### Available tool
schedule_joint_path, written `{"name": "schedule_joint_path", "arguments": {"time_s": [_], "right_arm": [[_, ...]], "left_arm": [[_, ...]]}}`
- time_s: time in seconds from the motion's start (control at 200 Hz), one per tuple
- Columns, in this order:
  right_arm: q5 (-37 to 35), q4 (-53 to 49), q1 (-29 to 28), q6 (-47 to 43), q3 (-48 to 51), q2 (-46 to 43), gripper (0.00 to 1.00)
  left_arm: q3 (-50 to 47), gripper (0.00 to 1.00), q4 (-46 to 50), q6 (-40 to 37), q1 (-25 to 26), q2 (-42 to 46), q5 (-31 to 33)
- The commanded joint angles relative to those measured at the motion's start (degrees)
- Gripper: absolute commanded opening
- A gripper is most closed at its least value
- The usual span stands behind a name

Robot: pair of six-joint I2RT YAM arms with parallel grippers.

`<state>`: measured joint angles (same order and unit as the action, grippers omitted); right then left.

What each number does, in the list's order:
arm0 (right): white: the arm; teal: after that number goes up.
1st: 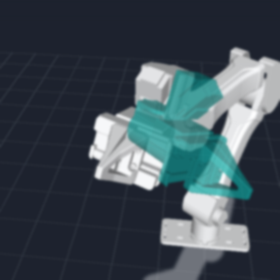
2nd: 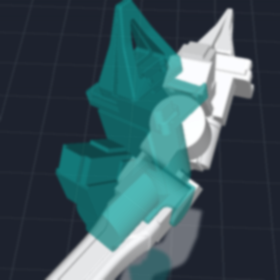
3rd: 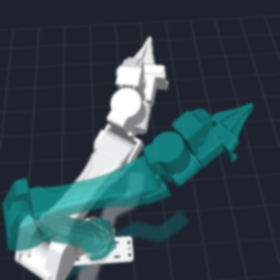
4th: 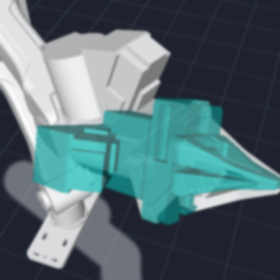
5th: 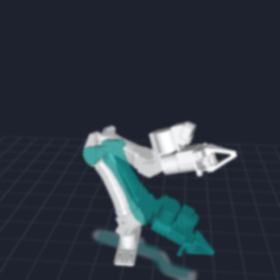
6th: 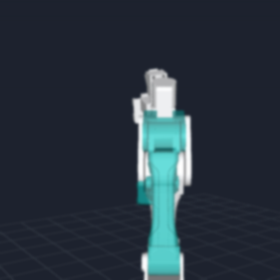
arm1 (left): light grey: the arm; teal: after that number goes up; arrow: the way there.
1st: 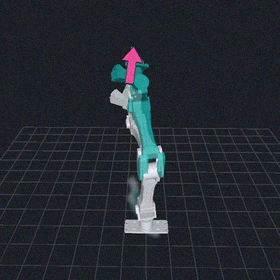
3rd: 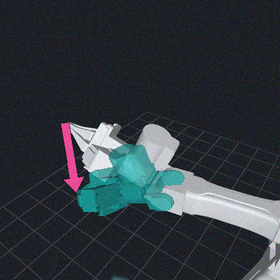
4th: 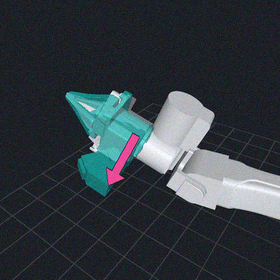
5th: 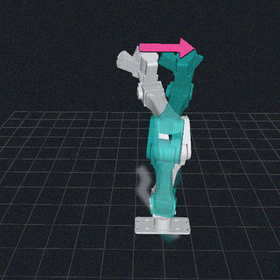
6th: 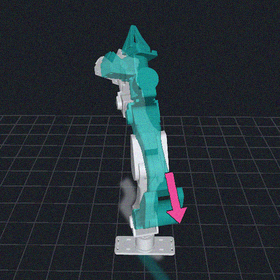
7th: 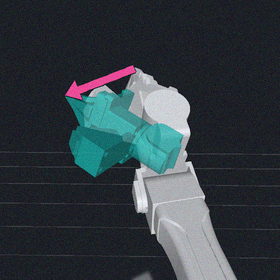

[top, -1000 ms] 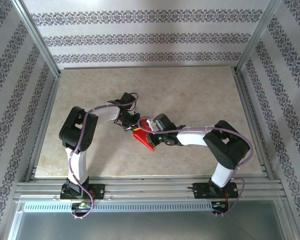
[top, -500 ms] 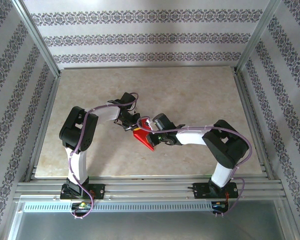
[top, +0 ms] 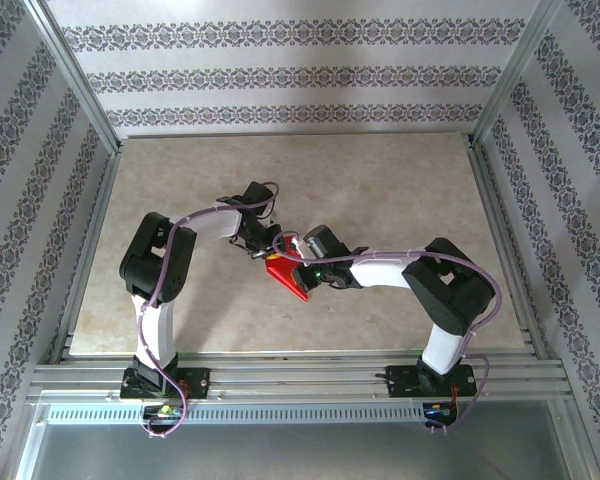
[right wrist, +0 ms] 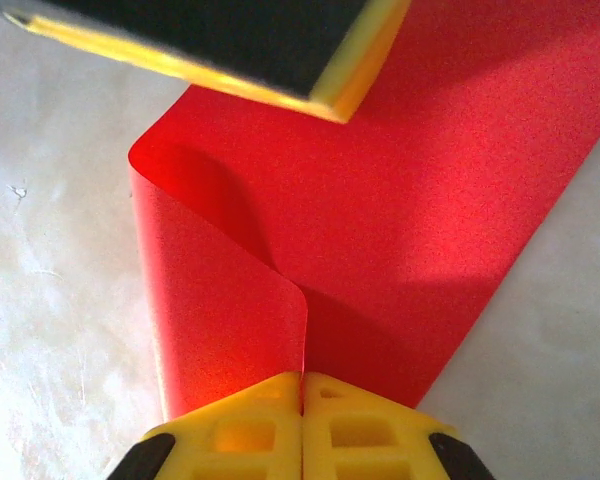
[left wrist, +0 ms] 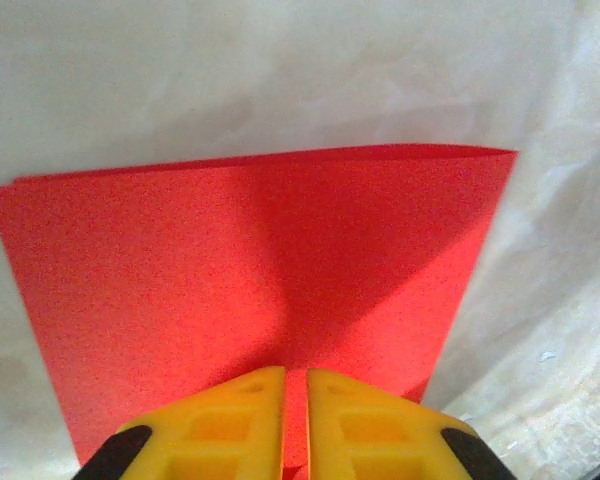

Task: Fold a paper plane with a square sheet of paper (pick it up from the middle)
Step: Third fold the triangle at the center of the table.

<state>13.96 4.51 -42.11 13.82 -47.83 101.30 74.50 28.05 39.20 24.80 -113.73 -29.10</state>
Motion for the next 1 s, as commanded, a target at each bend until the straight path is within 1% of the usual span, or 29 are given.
{"name": "schedule_joint_path", "arguments": {"time_s": [0.0, 0.205, 0.29, 0.41, 0.47, 0.555, 0.69, 0.829, 0.924, 0.994], "right_arm": [[-0.3, -1.8, 0.4, 0.6, -0.8, 1.5, 0.07], [-0.2, -2.4, 0.5, 0.5, -1.3, 1.8, 0.07], [-0.2, -2.7, 0.6, 0.4, -1.5, 1.8, 0.07], [-0.1, -3.2, 0.6, 0.5, -1.6, 2.0, 0.07], [-0.1, -3.4, 0.7, 0.7, -1.6, 1.9, 0.07], [-0.2, -3.6, 0.8, 0.9, -1.6, 2.0, 0.07], [-0.1, -4.0, 0.8, 0.9, -1.6, 2.0, 0.07], [0.0, -4.2, 0.8, 0.9, -1.8, 2.3, 0.07], [0.1, -4.2, 0.8, 1.0, -1.7, 2.5, 0.07], [0.1, -4.2, 0.8, 1.0, -1.7, 2.5, 0.07]], "left_arm": [[1.4, 0.16, 1.9, -0.8, -0.1, 2.1, 0.3], [1.1, 0.16, 3.3, -1.1, -0.5, 1.0, 1.5], [0.1, 0.15, 2.8, -0.4, -0.5, 3.4, 2.0], [-3.6, 0.16, 0.7, 1.7, -0.5, 9.4, 4.1], [-6.8, 0.19, -1.9, 3.7, -0.6, 12.6, 4.4], [-12.2, 0.20, -6.6, 7.1, -0.5, 16.7, 3.8], [-21.8, 0.19, -18.6, 15.0, 0.7, 20.9, -0.2], [-27.0, 0.18, -28.0, 20.8, 2.6, 20.5, -3.3], [-27.4, 0.16, -32.2, 22.1, 3.5, 18.2, -5.6], [-27.1, 0.14, -33.2, 22.6, 4.2, 16.5, -6.5]]}}
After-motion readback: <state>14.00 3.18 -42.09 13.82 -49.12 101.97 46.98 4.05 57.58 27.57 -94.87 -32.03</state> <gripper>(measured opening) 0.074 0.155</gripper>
